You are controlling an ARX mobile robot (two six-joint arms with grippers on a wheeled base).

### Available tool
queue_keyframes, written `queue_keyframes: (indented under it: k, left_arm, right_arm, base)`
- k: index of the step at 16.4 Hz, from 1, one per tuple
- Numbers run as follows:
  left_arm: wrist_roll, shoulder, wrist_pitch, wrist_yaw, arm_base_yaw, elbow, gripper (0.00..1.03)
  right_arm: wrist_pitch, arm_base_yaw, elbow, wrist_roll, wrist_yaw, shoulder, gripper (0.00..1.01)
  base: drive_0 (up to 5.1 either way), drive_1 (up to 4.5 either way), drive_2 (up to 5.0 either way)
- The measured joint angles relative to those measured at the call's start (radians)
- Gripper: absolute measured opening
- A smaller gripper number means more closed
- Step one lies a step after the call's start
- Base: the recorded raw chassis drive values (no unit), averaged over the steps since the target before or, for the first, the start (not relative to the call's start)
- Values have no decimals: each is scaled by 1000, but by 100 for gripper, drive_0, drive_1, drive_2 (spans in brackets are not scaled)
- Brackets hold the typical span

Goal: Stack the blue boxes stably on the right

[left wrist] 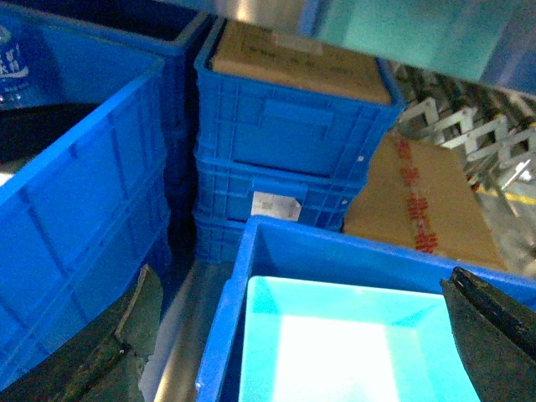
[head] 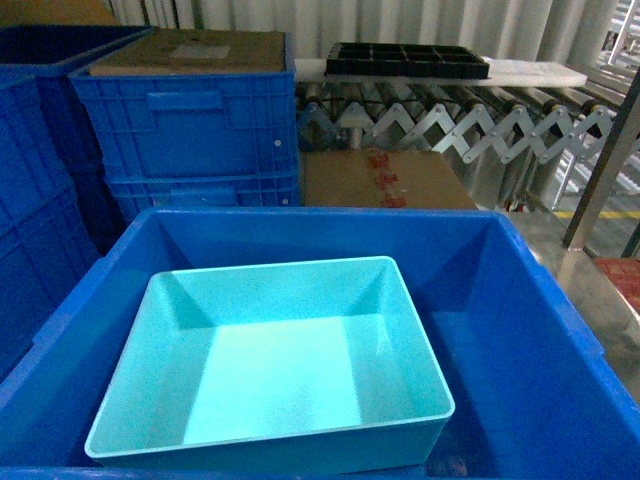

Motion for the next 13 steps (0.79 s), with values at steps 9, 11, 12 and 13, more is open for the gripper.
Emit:
queue_keyframes:
  k: [9, 11, 12, 13]
  left_arm:
    - [267, -209, 467, 244, 133, -433, 28]
    - [271, -275, 480, 273, 164, -506, 3]
    - [272, -308, 480, 303, 191, -540, 2]
    - [272, -340, 474, 367, 256, -571, 2]
  right_arm:
    - [396, -67, -449, -136, 23, -229, 17]
    - [413, -67, -523, -143, 24, -291, 2]
    - [414, -67, -560, -143, 24, -319, 2]
    - [412, -67, -587, -143, 24, -343, 2]
  base:
    - [0, 0, 0]
    - [0, 0, 0]
    - [0, 0, 0]
    - [0, 0, 0]
